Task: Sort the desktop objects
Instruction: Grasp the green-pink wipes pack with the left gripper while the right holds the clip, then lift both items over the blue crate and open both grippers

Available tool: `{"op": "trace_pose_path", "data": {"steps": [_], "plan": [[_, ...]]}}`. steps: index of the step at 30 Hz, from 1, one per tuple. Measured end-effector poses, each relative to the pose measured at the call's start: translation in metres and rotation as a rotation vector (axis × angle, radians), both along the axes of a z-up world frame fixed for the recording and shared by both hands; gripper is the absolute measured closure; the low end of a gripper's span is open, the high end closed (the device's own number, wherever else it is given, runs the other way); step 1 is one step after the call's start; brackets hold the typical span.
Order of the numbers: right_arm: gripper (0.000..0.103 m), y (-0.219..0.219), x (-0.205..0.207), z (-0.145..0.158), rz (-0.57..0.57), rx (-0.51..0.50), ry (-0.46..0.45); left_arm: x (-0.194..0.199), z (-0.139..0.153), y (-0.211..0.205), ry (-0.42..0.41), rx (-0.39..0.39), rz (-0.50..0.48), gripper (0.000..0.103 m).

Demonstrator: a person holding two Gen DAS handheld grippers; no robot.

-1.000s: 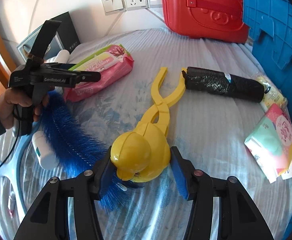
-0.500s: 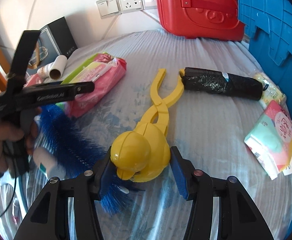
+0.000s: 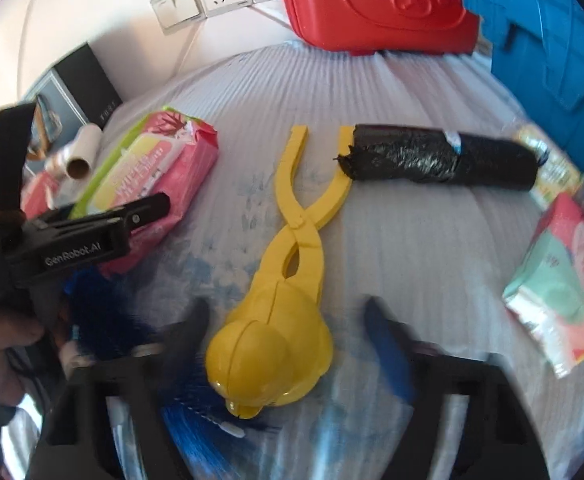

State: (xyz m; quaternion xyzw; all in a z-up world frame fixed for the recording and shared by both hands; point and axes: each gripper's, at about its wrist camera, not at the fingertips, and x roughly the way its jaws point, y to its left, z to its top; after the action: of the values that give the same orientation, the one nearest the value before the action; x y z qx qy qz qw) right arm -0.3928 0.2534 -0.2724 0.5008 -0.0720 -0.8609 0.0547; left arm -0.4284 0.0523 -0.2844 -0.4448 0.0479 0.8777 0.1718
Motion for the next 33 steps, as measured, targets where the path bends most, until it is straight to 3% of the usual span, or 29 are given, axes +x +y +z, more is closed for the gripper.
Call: {"op": "trace_pose_path", "data": {"steps": [3, 5, 8, 23, 29, 33], "plan": [[0.052, -0.001, 0.012, 0.001, 0.009, 0.024, 0.023, 0.005, 0.009, -0.002, 0.012, 0.011, 0.025, 0.027], [0.052, -0.001, 0.022, 0.006, 0.002, 0.019, 0.050, 0.010, 0.015, -0.006, 0.017, 0.034, 0.033, 0.033], [0.052, 0.001, 0.028, 0.013, -0.001, -0.014, 0.051, 0.021, 0.016, -0.001, 0.033, -0.017, 0.007, 0.034], [0.053, 0.013, 0.067, 0.058, -0.034, -0.141, 0.083, 0.077, 0.070, -0.033, 0.125, 0.015, 0.041, 0.035], [0.053, 0.021, 0.102, 0.059, -0.043, -0.228, 0.055, 0.128, 0.090, -0.040, 0.152, 0.027, 0.057, 0.035], [0.053, 0.021, 0.124, 0.074, -0.041, -0.243, 0.084, 0.160, 0.106, -0.038, 0.165, 0.034, 0.064, 0.035]]}}
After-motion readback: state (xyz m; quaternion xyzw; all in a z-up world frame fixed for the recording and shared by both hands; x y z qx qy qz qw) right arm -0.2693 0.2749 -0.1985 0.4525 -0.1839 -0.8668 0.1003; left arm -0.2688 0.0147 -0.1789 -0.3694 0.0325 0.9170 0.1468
